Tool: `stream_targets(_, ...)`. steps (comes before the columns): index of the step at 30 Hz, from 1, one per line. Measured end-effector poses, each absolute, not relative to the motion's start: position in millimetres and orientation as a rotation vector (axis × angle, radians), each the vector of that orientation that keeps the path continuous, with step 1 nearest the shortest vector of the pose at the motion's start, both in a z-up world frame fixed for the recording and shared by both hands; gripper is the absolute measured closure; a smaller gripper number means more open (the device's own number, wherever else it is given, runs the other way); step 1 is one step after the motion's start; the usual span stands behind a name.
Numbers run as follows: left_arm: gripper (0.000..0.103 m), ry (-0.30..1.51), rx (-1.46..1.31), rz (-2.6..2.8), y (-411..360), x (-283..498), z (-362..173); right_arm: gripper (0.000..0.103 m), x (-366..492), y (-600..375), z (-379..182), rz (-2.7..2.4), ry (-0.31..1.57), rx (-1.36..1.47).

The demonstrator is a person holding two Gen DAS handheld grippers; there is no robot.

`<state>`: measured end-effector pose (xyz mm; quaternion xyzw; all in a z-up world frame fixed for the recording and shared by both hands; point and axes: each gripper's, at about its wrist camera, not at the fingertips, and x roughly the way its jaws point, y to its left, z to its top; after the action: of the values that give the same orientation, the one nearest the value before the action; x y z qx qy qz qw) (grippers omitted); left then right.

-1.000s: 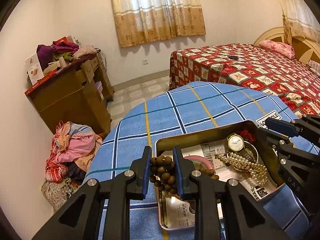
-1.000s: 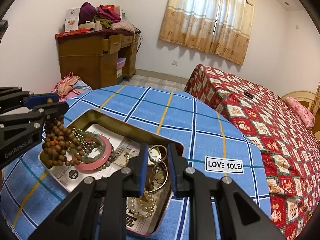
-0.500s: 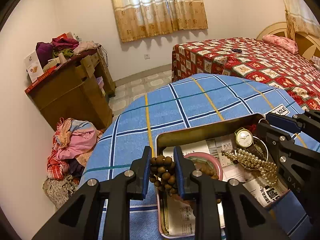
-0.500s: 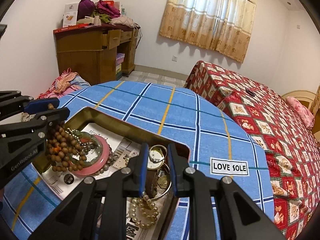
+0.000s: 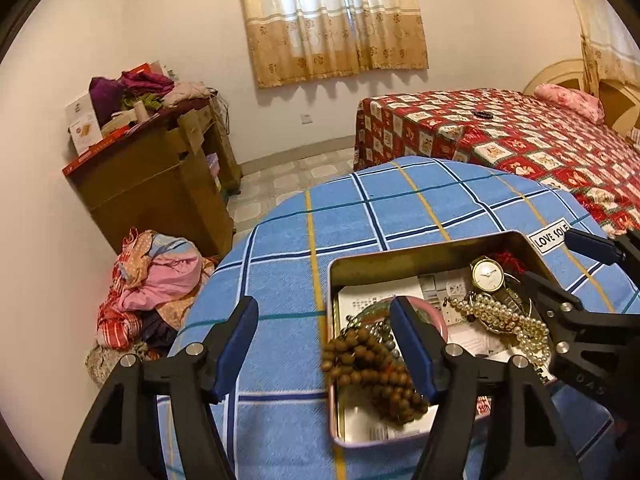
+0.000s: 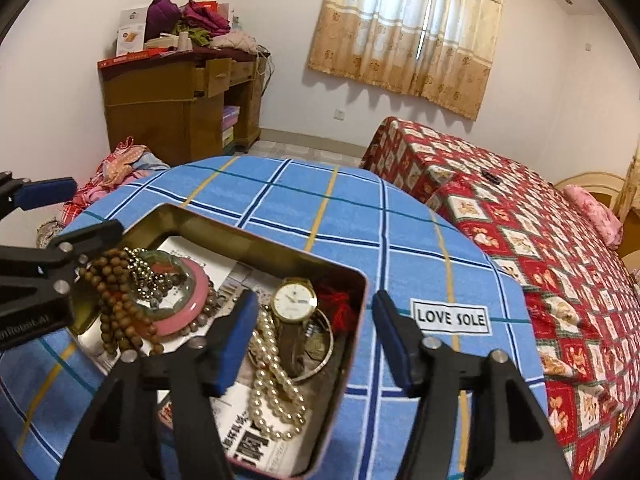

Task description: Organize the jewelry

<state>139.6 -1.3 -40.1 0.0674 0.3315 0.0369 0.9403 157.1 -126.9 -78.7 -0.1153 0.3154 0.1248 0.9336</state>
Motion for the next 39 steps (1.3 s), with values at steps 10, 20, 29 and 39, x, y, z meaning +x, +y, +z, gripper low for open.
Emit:
stream_targets(10, 0.034, 0.66, 0.107, 0.088, 5, 109, -34, 0.034, 130, -132, -68, 0.263, 0.613, -0.202)
stream_targets(20, 0.034, 0.659, 0.086, 0.097, 9, 97, -33, 0.033, 120, -132, -63, 0.263, 0.603, -0.195)
stream_targets(29, 0.034, 0.653, 0.081, 0.095, 11, 91, -31, 0.033, 117, -132, -61, 0.263, 0.598, -0.197)
stream_targets(39, 0.034, 0.65, 0.08, 0.095, 11, 88, -27, 0.031, 111, -131, -54, 0.264, 0.584, -0.199)
